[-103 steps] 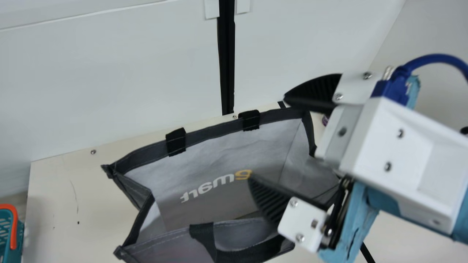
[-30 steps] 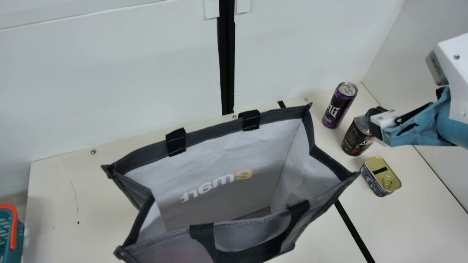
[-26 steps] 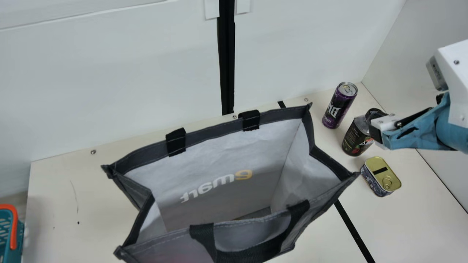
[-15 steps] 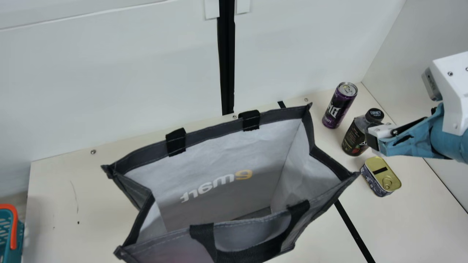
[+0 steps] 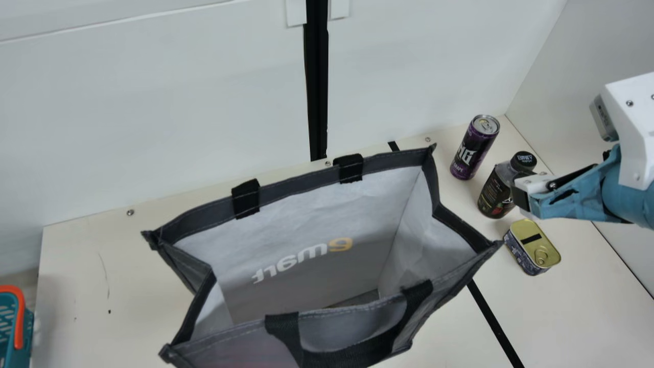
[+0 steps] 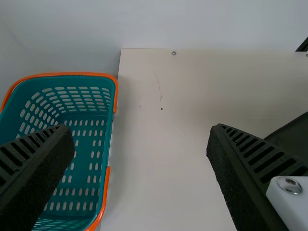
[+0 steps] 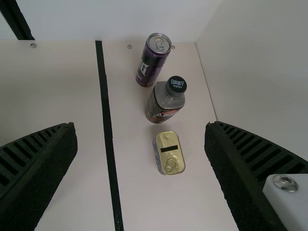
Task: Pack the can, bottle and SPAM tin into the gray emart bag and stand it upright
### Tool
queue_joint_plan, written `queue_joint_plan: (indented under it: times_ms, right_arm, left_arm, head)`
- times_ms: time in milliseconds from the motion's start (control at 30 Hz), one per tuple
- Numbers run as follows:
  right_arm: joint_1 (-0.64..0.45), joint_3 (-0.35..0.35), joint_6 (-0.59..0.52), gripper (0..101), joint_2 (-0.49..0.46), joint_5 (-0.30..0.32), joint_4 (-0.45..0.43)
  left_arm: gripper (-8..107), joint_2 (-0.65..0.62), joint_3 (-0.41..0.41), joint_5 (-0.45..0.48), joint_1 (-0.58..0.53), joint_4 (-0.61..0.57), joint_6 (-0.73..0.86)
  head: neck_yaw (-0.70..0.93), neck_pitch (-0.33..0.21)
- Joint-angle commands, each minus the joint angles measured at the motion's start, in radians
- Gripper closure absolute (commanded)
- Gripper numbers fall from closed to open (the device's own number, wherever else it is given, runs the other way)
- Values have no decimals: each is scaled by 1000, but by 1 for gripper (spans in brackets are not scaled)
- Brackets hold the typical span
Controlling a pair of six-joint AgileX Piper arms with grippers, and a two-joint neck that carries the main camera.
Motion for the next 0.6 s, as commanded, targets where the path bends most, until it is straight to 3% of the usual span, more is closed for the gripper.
queue_joint_plan:
  times_ms: [0,567]
  right_arm:
    - [0,0,0,6,0,0,0]
    - [0,0,0,6,0,0,0]
  left_arm:
    - [9,0,0,0,0,0,0]
    - [9,6,-2,-3,-9,-2,0]
  head:
    - [-1,-23]
    - [-1,-23]
